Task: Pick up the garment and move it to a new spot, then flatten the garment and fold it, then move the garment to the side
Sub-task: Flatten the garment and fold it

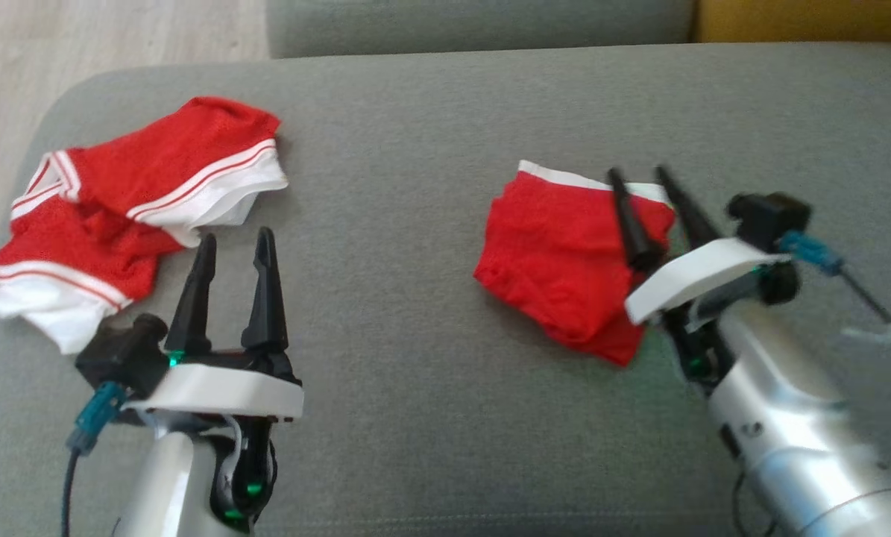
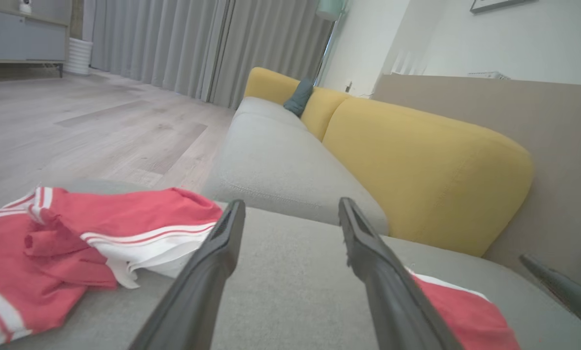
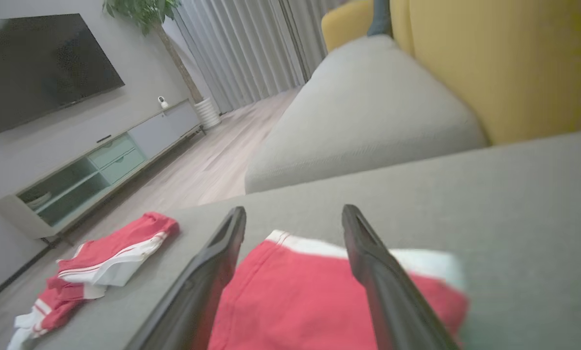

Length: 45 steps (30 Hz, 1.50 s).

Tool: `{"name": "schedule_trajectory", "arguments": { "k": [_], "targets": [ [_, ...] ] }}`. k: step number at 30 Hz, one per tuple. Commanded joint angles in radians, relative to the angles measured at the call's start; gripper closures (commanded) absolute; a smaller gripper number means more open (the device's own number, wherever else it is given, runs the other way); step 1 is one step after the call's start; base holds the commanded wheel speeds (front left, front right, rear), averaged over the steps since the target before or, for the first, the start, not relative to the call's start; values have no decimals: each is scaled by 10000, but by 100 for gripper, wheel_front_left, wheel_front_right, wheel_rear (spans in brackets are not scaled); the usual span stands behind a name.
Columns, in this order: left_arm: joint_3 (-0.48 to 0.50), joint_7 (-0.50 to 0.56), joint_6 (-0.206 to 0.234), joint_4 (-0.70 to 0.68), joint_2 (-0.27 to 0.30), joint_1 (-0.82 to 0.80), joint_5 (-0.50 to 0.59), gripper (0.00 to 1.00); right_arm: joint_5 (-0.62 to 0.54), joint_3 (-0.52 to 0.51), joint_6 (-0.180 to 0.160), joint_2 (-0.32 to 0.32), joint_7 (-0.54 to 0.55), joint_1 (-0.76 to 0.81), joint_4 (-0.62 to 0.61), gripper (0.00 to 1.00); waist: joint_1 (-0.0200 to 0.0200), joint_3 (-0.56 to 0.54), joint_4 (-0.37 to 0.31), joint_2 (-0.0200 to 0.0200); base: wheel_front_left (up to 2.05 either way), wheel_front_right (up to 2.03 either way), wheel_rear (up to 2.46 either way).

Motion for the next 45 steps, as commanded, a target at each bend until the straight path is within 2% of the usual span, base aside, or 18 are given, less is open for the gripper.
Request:
{"name": "schedule_trajectory", "arguments": {
  "k": [1, 4, 5, 8, 10, 14, 19, 22, 28, 35, 36, 37, 38, 45],
  "targets": [
    [407, -53, 8, -505, 87, -339, -7, 0, -488, -228, -7, -95, -166, -273, -566, 0, 0, -94, -217, -1, 0, 0, 0],
    [390, -53, -22, -758, 87, -377, -47, 0, -1529, -1022, -7, -298, -191, 138, -1388, 0, 0, -102, -430, -1, 0, 0, 0],
    [390, -53, -22, -758, 87, -377, -47, 0, -1529, -1022, -7, -298, -191, 138, -1388, 0, 0, -102, -430, -1, 0, 0, 0],
    [313, -53, -73, -933, 87, -406, -26, 0, -2526, -1987, -7, -334, -200, 816, -2467, 0, 0, -99, -609, -1, 0, 0, 0],
    [261, -53, -76, -1028, 87, -411, 14, 0, -3604, -2944, -7, -221, -203, 1699, -3762, 0, 0, -77, -749, -1, 0, 0, 0],
    [224, -53, -90, -1070, 87, -348, 59, 0, -4714, -3829, -7, 174, -204, 3057, -5158, 0, 0, -77, -885, -1, 0, 0, 0],
    [177, -53, -164, -972, 87, -115, 260, 0, -5754, -4215, -7, 566, -205, 4266, -6134, 0, 0, -89, -1017, -1, 0, 0, 0],
    [162, -53, -201, -938, 87, -14, 343, 0, -5931, -4311, -7, 716, -205, 4586, -6398, 0, 0, -73, -1046, -1, 0, 0, 0],
    [-42, -53, -248, -889, 87, 0, 322, 0, -6077, -4450, -7, 796, -206, 4669, -6570, 0, 0, -65, -867, -1, 0, 0, 0],
    [-302, -53, -208, -963, 87, -112, 214, 0, -6215, -4264, -7, 805, -165, 4274, -6557, 0, 0, 279, -327, -1, 0, 0, 0],
    [-332, -53, -211, -963, 87, -159, 214, 0, -6228, -4204, -7, 806, -145, 4154, -6525, 18, 0, 384, -222, -1, 0, 0, 0],
    [-365, -53, -211, -965, 87, -217, 208, 0, -6257, -4157, -7, 806, -128, 4019, -6481, 92, 0, 513, -99, -1, 0, 0, 0],
    [-387, -53, -207, -969, 87, -282, 195, 0, -6287, -4079, -7, 806, -111, 3870, -6407, 100, 0, 636, 15, -1, 0, 0, 0],
    [-625, -53, -252, -875, 87, -674, 123, 0, -6746, -3786, -7, 807, -91, 2614, -4840, 100, 0, 1532, 837, -1, 0, 0, 0]
  ]
}}
